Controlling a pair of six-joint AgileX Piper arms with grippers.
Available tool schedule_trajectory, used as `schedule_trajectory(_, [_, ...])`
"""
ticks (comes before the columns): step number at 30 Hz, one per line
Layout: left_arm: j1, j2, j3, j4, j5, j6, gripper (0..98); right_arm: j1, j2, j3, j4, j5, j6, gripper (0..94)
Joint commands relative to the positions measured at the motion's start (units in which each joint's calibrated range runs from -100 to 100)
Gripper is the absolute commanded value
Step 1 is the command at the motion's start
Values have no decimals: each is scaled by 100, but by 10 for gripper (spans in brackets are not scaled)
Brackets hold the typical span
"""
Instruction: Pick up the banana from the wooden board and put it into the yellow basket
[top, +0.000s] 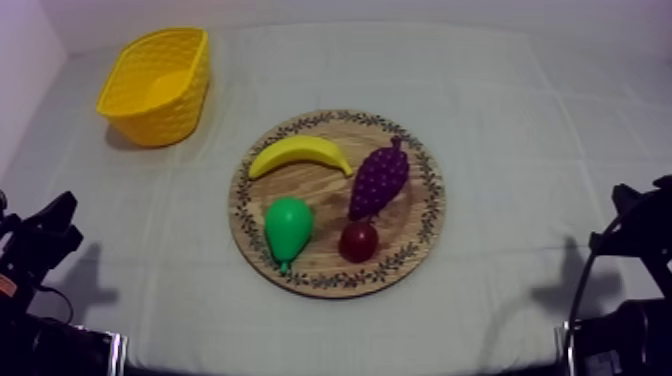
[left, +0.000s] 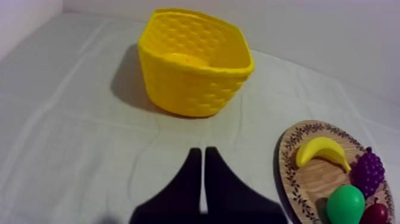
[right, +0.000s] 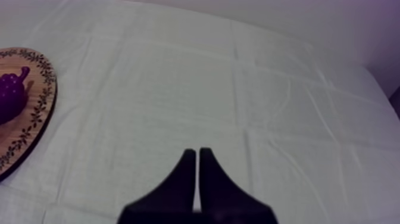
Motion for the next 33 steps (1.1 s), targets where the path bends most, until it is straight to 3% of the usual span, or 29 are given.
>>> schedule_trajectory(1, [16,0,-33,1,122,-230,2,-1,-2,2,1,7,5,3])
schedule_trajectory(21, [14,35,-21,17,63,-330,2,-1,-2,2,1,7,5,3])
schedule_trajectory(26, [28,447,-294,114,40,-508,2,-1,-2,2,1,7,5,3])
schedule_trajectory(33, [316,1633,-1174,109,-292,-703,2,-1,-2,2,1,7,5,3])
